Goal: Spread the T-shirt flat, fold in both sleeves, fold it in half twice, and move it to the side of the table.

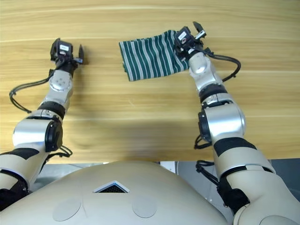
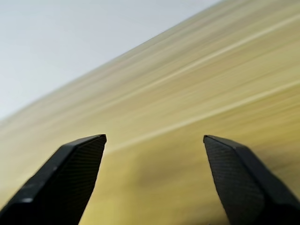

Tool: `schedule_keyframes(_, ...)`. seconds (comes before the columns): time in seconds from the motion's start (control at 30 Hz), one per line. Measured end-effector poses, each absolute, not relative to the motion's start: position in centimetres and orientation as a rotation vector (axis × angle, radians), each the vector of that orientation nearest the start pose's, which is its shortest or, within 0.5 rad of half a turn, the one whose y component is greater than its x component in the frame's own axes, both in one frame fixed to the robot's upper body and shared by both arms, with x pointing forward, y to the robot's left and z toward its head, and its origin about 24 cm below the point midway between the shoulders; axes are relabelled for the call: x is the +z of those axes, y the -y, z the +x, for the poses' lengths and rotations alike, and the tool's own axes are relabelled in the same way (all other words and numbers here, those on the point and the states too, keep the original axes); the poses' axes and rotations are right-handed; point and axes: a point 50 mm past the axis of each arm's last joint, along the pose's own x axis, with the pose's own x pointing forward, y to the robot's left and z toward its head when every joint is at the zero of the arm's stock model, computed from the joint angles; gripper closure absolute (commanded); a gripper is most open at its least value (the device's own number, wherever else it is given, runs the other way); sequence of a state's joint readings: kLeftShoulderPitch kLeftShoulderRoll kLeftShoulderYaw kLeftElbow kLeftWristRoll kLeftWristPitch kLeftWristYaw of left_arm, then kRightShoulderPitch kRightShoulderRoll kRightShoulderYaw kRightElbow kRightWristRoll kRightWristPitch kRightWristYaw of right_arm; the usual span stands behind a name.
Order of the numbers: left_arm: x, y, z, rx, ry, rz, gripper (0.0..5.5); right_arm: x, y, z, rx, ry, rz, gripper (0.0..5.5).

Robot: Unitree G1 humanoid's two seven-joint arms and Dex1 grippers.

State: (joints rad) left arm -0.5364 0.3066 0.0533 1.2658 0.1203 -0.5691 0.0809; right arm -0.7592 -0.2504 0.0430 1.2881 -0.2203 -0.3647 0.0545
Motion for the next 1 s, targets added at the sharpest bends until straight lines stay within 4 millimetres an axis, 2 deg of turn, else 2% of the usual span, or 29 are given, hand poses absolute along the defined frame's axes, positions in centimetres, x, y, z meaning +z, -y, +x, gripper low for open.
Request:
schedule_keyframes(0.07, -1.1, -24.4, 30.3, 0.135, -0.129, 0.327, 1.64, 3.5, 17.7, 36.2, 0.134, -0.105, -0.275, 1.45)
schedule_keyframes(0.1, -1.2, -24.8, 29.8, 0.160, -0.112, 0.299, 1.64, 5.3, 17.0, 36.5, 0.125, 0.032, -0.198, 1.45)
schedule_keyframes(0.17, -1.4, -25.3, 29.2, 0.195, -0.094, 0.266, 1.64, 8.1, 15.1, 36.4, 0.162, 0.246, -0.189, 1.45)
schedule_keyframes(0.2, -1.4, -25.4, 29.0, 0.202, -0.087, 0.259, 1.64, 8.6, 14.2, 35.9, 0.191, 0.301, -0.210, 1.45)
schedule_keyframes(0.23, -1.5, -25.6, 28.6, 0.220, -0.073, 0.240, 1.64, 8.6, 12.1, 34.7, 0.262, 0.364, -0.266, 1.45)
schedule_keyframes(0.3, -1.6, -25.6, 28.4, 0.228, -0.067, 0.229, 1.64, 7.3, 9.3, 33.0, 0.359, 0.369, -0.324, 1.45)
schedule_keyframes(0.4, -1.7, -25.2, 28.2, 0.227, -0.050, 0.219, 1.64, 4.9, 7.4, 31.6, 0.440, 0.289, -0.418, 1.45)
schedule_keyframes(0.57, -1.8, -24.7, 28.3, 0.223, -0.047, 0.218, 1.64, 2.3, 7.5, 30.7, 0.461, 0.177, -0.468, 1.45)
schedule_keyframes(0.63, -1.8, -24.6, 28.3, 0.222, -0.044, 0.216, 1.64, 2.0, 7.5, 30.7, 0.460, 0.162, -0.469, 1.45)
schedule_keyframes(0.77, -1.8, -24.6, 28.3, 0.222, -0.044, 0.214, 1.64, 1.6, 8.3, 31.6, 0.425, 0.096, -0.459, 1.45)
schedule_keyframes(0.9, -1.9, -24.5, 28.3, 0.223, -0.042, 0.210, 1.64, 0.8, 9.4, 33.0, 0.363, -0.063, -0.377, 1.45)
schedule_keyframes(1.0, -1.9, -24.4, 28.3, 0.224, -0.041, 0.206, 1.64, 1.1, 9.9, 34.3, 0.333, -0.133, -0.378, 1.45)
